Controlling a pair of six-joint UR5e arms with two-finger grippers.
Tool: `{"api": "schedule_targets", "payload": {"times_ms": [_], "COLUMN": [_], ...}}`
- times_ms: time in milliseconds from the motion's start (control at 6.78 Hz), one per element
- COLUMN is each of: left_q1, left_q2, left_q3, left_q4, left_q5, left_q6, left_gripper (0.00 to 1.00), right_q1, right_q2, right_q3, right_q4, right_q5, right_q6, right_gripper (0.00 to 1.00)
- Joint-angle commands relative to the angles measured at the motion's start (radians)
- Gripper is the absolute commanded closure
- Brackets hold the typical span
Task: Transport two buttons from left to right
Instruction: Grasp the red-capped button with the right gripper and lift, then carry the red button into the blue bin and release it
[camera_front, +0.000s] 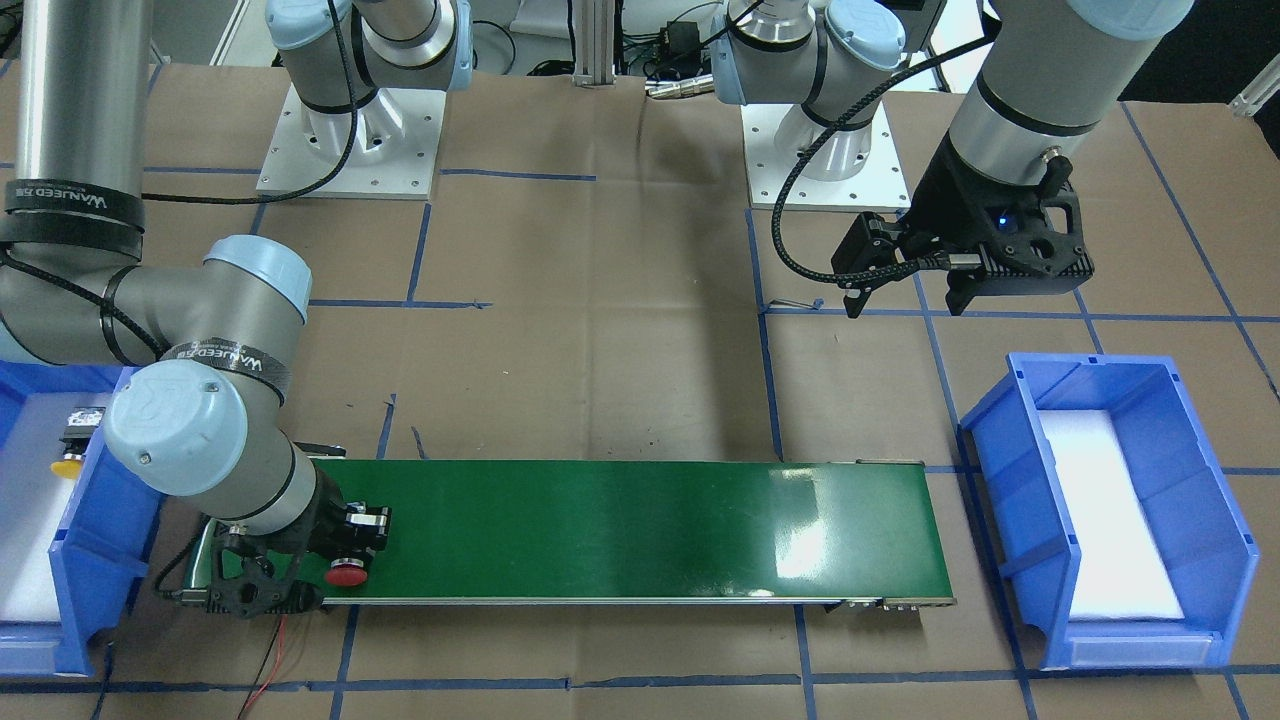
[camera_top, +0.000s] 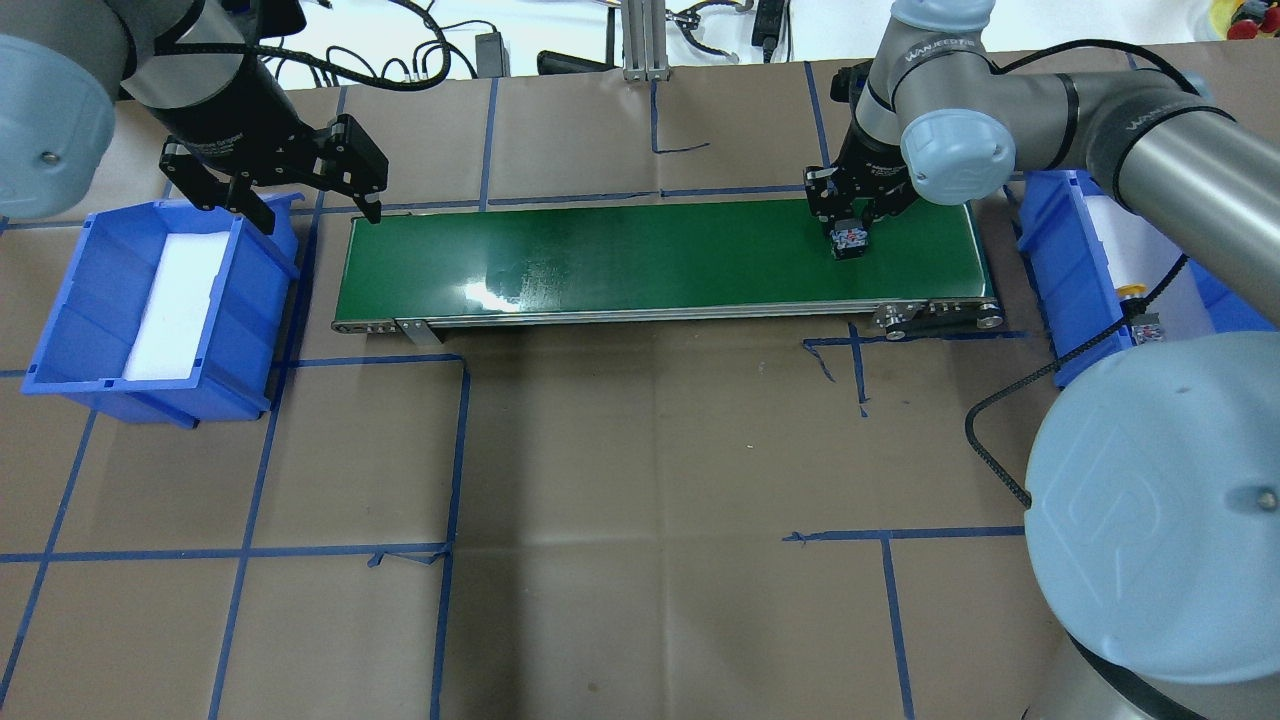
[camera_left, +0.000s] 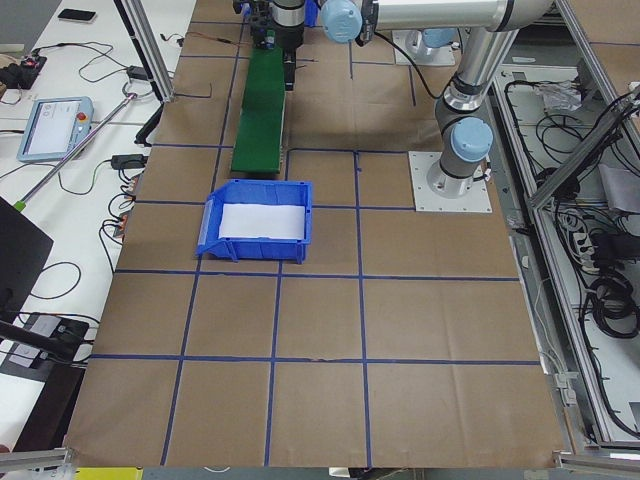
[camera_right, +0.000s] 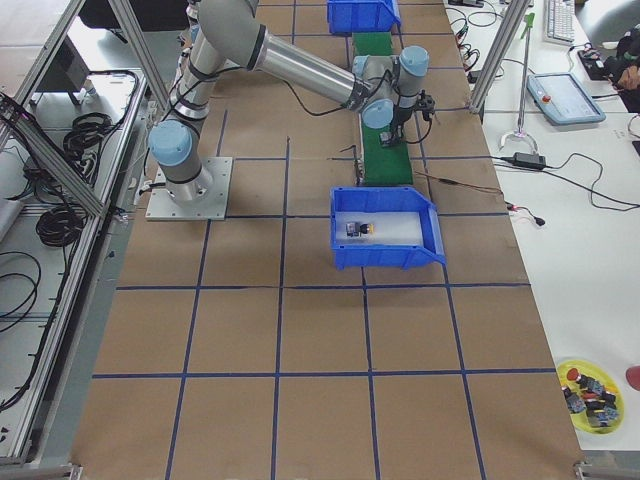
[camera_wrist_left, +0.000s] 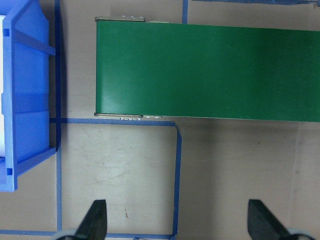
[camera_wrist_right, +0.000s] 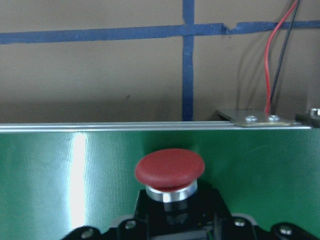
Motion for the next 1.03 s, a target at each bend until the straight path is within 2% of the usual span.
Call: {"api": "schedule_targets", "payload": {"times_ms": [0,295,442,737,884], "left_q1": [-0.014,-0.015,-0.015,-0.015,-0.015], "left_q2": [0.002,0.002,0.003,0.003,0.005], "left_q3": [0.000,-0.002,-0.005,-0.006,-0.006], "left_q4": [-0.001,-0.001,0.000,0.000,0.000], "left_q5": [0.007,0.007,0.007,0.009,0.009], "left_q6": [-0.015,-0.013,-0.012,-0.007,-0.006], "left_gripper": [0.00,0.00,0.00,0.00,0.00], "right_q1": [-0.019,-0.150,-0.210,-0.364,-0.401], "right_q2": [-0.037,-0.117,-0.122,-0.097,-0.070], "right_q3": [-0.072,-0.215,-0.276,-0.286,-0.271], "right_q4": [0.098,0.367,0.443,0.425,0.412], "right_q5": [-0.110,-0.111,-0.115,-0.102,-0.098], "right_q6": [-0.018,-0.058,-0.160,-0.382,-0.394], "right_gripper": [0.96,0.95,0.95,0.96,0.96]}}
